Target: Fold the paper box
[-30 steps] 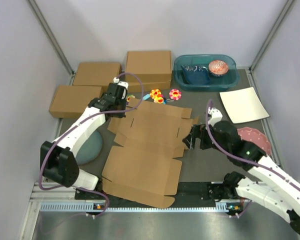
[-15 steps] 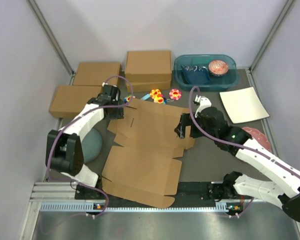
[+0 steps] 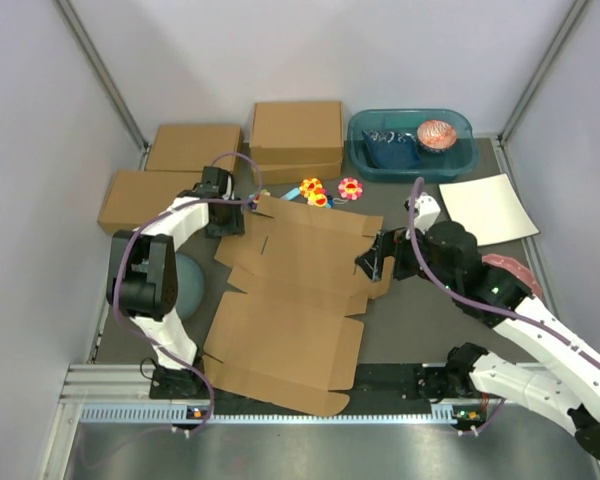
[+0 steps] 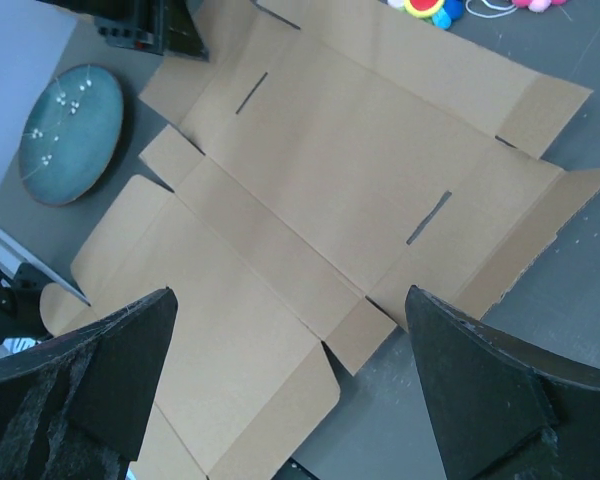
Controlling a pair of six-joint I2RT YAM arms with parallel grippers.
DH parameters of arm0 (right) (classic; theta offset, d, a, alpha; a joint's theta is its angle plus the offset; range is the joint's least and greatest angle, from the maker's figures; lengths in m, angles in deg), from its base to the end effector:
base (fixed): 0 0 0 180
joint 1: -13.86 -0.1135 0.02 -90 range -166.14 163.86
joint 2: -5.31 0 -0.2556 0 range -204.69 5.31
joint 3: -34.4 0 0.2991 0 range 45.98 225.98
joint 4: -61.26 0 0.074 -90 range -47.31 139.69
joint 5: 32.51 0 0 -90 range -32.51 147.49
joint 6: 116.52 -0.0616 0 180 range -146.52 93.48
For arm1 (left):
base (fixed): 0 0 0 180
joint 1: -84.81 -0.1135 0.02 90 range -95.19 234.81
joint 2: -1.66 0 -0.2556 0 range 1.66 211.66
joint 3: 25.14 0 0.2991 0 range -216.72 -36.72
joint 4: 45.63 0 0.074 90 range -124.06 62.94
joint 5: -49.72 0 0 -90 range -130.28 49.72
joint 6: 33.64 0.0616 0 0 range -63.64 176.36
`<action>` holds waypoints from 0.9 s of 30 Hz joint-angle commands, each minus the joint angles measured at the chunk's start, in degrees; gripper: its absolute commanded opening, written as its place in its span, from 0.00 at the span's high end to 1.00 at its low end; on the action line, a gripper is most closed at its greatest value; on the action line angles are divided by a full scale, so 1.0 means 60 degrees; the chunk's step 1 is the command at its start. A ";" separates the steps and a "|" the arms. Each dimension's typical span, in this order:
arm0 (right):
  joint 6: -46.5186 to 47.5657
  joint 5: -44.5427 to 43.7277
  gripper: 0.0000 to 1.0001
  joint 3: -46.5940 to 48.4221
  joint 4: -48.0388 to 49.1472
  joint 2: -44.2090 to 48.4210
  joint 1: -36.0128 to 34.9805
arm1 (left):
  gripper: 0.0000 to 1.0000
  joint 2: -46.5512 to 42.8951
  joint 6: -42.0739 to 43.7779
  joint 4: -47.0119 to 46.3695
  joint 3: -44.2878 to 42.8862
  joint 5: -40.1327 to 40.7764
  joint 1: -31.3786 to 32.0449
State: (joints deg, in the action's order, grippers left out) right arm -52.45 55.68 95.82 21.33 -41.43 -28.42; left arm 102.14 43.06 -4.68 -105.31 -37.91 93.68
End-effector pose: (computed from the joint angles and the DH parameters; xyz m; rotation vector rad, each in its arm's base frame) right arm 0.1913 0.1713 0.3176 -0.2761 2.0690 0.7147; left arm 0.4076 -0.0610 0.1422 -0.1160 2.6380 -0.0765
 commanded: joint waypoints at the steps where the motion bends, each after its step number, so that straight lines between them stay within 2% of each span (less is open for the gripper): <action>1: 0.0147 -0.0124 0.01 -0.0177 0.0142 0.0407 -0.0101 | 0.42 0.0464 0.0254 -0.0562 -0.0374 -0.0627 -0.0071; 5: 0.0162 -0.0183 0.01 -0.0265 0.0142 0.0481 -0.0087 | 0.67 0.0085 0.0210 -0.1278 0.0313 -0.1156 -0.0056; 8: 0.0147 -0.0154 0.01 -0.0222 0.0156 0.0393 -0.0087 | 0.77 -0.0618 0.0078 -0.2010 0.1133 -0.1463 -0.0056; 9: 0.0147 -0.0125 0.01 -0.0207 0.0185 0.0364 -0.0101 | 0.85 -0.1011 0.0034 -0.2288 0.1657 -0.1697 -0.0056; 10: 0.0147 -0.0110 0.01 -0.0120 0.0186 0.0247 -0.0101 | 0.89 -0.1247 -0.0038 -0.2551 0.1952 -0.1844 -0.0027; 12: 0.0177 -0.0080 0.01 -0.0003 0.0186 0.0115 -0.0087 | 0.96 -0.1948 -0.0112 -0.3664 0.2916 -0.2079 0.0031; 15: 0.0337 -0.0299 0.01 0.0246 0.0185 -0.0134 -0.0101 | 0.97 -0.2770 -0.0171 -0.5274 0.3975 -0.2386 0.0397; 17: 0.0556 -0.0678 0.01 0.0422 0.0244 -0.0338 -0.0087 | 0.98 -0.3181 0.0091 -0.6298 0.4574 -0.2199 0.1084; 21: 0.0909 -0.1105 0.02 0.0686 0.0317 -0.0808 -0.0101 | 0.98 -0.4178 0.0881 -0.7283 0.5454 -0.1218 0.2620; 27: 0.1187 -0.1164 0.03 0.0789 0.0434 -0.1217 -0.0101 | 0.98 -0.5759 0.1380 -0.8353 0.7022 -0.0879 0.3472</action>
State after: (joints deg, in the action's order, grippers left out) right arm -48.08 50.46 97.53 21.48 -47.37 -28.42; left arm 73.64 47.21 -45.59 -68.11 -45.85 112.69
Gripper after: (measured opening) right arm 0.976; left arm 0.043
